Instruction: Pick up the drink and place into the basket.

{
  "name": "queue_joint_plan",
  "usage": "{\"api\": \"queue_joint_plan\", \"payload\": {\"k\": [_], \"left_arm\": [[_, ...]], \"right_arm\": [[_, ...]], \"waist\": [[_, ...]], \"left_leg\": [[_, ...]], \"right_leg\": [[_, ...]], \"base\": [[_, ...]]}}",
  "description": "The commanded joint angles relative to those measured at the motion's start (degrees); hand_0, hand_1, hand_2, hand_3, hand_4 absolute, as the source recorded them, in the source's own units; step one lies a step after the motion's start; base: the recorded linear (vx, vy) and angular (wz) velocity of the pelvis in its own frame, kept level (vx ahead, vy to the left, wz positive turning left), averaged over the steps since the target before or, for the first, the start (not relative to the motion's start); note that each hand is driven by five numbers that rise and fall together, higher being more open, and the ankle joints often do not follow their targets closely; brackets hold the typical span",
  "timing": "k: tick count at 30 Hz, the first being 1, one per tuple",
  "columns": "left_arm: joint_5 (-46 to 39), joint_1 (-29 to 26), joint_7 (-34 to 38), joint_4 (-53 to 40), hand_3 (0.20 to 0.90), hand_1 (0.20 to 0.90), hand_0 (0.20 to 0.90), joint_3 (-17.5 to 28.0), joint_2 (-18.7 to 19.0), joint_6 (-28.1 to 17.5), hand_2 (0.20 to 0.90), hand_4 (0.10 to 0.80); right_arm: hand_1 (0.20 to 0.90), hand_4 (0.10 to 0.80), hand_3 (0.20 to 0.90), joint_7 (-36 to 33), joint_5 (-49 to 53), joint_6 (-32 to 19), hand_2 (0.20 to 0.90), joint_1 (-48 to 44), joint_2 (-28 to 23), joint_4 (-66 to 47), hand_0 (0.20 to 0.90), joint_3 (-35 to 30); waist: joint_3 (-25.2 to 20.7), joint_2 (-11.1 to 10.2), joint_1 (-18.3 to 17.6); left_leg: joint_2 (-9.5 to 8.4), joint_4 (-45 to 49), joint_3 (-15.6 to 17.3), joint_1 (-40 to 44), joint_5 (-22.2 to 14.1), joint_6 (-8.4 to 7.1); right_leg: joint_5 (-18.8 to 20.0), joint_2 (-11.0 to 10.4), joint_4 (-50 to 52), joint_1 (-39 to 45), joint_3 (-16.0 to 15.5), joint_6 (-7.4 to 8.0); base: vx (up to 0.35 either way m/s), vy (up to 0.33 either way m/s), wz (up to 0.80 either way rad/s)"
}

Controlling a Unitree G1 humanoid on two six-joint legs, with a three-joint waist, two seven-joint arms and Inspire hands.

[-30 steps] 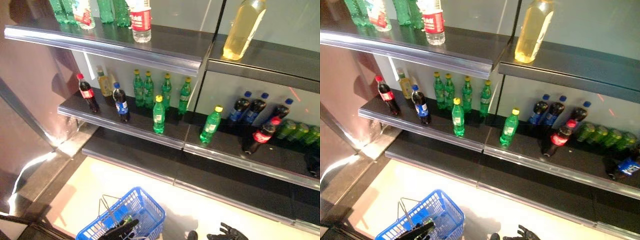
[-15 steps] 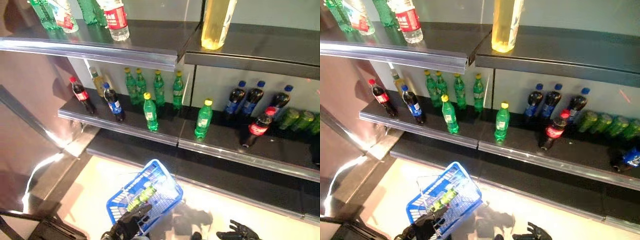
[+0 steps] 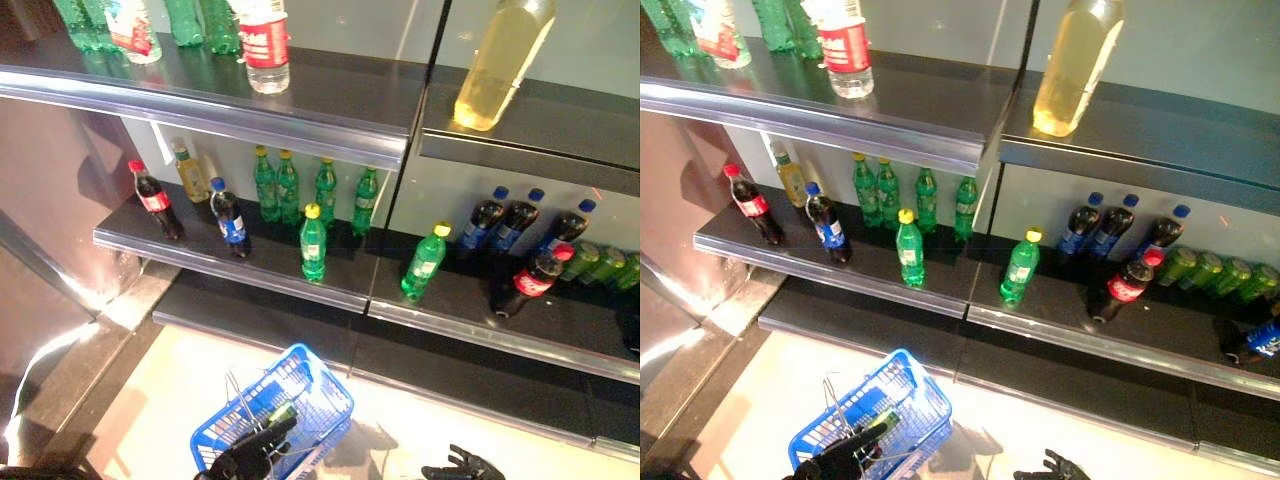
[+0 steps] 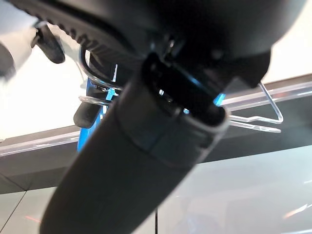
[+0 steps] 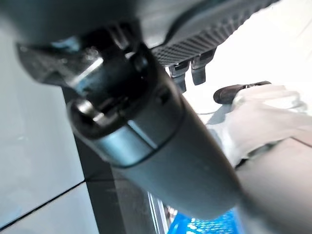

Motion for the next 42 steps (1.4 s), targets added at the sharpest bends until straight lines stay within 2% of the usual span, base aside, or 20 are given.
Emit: {"api": "queue_joint_plan", "payload": {"k": [1, 7, 8, 10, 11, 14, 18, 20, 27, 42], "left_arm": [[-2.0, -4.4, -5.6, -3.3, 0.200, 0.300, 0.300, 1.4, 0.9, -2.0, 0.300, 0.100], [-1.7, -4.8, -6.9, -1.8, 0.200, 0.300, 0.300, 2.0, 1.6, -3.3, 0.300, 0.100], [-1.6, -4.6, -7.4, -1.4, 0.200, 0.300, 0.300, 2.1, 2.1, -3.6, 0.300, 0.100], [-1.6, -4.5, -7.7, -1.0, 0.200, 0.300, 0.300, 2.4, 2.4, -3.8, 0.300, 0.100], [-1.2, -4.1, -7.9, -0.6, 0.200, 0.300, 0.300, 3.7, 2.7, -4.0, 0.300, 0.100], [-0.7, -3.3, -7.5, -0.8, 0.200, 0.300, 0.300, 5.3, 2.9, -3.3, 0.300, 0.100], [-0.5, -2.4, -6.7, -1.0, 0.200, 0.300, 0.300, 5.1, 2.3, -3.8, 0.300, 0.100], [-0.8, -2.6, -6.5, -1.3, 0.200, 0.300, 0.300, 5.2, 1.8, -3.7, 0.300, 0.100], [-1.1, -1.9, -6.4, -1.5, 0.200, 0.300, 0.300, 4.9, 0.7, -3.8, 0.300, 0.100], [-1.8, -0.3, -7.2, -0.9, 0.200, 0.300, 0.300, 6.1, 1.4, -3.6, 0.300, 0.100]], "right_arm": [[0.900, 0.800, 0.900, 0.6, 1.0, -2.4, 0.900, -1.2, -0.4, 1.4, 0.900, -0.9], [0.900, 0.800, 0.900, 1.3, 1.5, -4.3, 0.900, -1.2, -0.1, 2.5, 0.900, -1.0], [0.900, 0.800, 0.900, 1.7, 1.9, -4.2, 0.900, -1.6, -0.1, 2.5, 0.900, -0.8], [0.900, 0.800, 0.900, 1.9, 1.9, -3.9, 0.900, -2.0, -0.1, 2.4, 0.900, -0.7], [0.900, 0.800, 0.900, 2.0, 1.2, -3.0, 0.900, -2.4, -0.2, 2.3, 0.900, -0.4], [0.900, 0.800, 0.900, 1.7, 0.0, -2.5, 0.900, -2.9, -0.3, 2.4, 0.900, 0.2], [0.900, 0.800, 0.900, 0.9, 0.1, -1.2, 0.900, -3.5, -0.9, 2.6, 0.900, 0.6], [0.900, 0.800, 0.900, 0.7, 0.0, -0.9, 0.900, -3.7, -1.1, 2.5, 0.900, 0.8], [0.900, 0.800, 0.900, 0.2, -0.2, -1.5, 0.900, -2.9, -0.7, 2.6, 0.900, 0.4], [0.900, 0.800, 0.900, -0.5, -1.6, -1.1, 0.900, -1.3, -1.5, 3.5, 0.900, -0.6]], "waist": [[-1.3, 0.5, 0.5], [-2.0, -0.4, 0.2], [-2.2, -0.5, 0.0], [-2.4, -0.5, 0.0], [-2.8, -0.6, 0.5], [-3.7, -0.8, 1.0], [-4.5, -1.1, 1.3], [-4.6, -1.0, 1.4], [-4.6, -0.5, 1.6], [-4.2, 0.1, 0.9]], "left_leg": [[-1.94, 0.0, -6.2, -3.9, 1.2, -0.89], [-1.74, 0.0, -5.8, -3.0, -0.8, -2.32], [-1.55, 0.0, -5.7, -2.6, -1.3, -2.50], [-1.20, 0.0, -5.6, -2.3, -1.4, -2.56], [-0.39, 0.0, -4.5, -1.7, -1.4, -2.86], [1.70, 0.0, -2.3, -0.6, -0.7, -3.83], [3.85, 0.0, -1.0, 0.1, 0.4, -4.82], [4.26, 0.0, -1.3, 0.2, 0.6, -5.16], [4.44, 0.0, -2.1, 0.1, 0.8, -5.61], [3.80, 0.0, -2.3, -0.6, 0.2, -5.66]], "right_leg": [[7.2, 2.3, -0.2, -1.2, 1.4, 0.89], [10.7, -0.3, -21.9, 2.0, 2.2, 2.15], [11.8, -0.7, -23.2, 1.8, 2.9, 2.41], [11.0, -0.5, -23.6, 2.4, 2.9, 2.53], [10.6, -0.8, -23.3, 3.7, 0.9, 2.65], [8.8, 0.1, -25.3, 6.5, -1.7, 2.69], [6.9, 2.3, -27.1, 9.0, -3.2, 2.39], [6.2, 2.9, -27.2, 9.6, -3.4, 1.90], [5.6, 3.1, -28.0, 11.0, -4.5, 1.58], [5.8, 2.8, -28.2, 9.6, -3.8, 2.04]], "base": [[0.035, -0.099, 0.06], [0.059, -0.196, 0.10], [0.045, -0.296, 0.21], [0.054, -0.235, 0.25], [0.068, -0.228, 0.06], [0.074, -0.216, -0.05], [0.093, -0.141, 0.04], [0.081, -0.075, -0.02], [0.051, -0.012, 0.02], [0.059, 0.016, 0.03]]}}
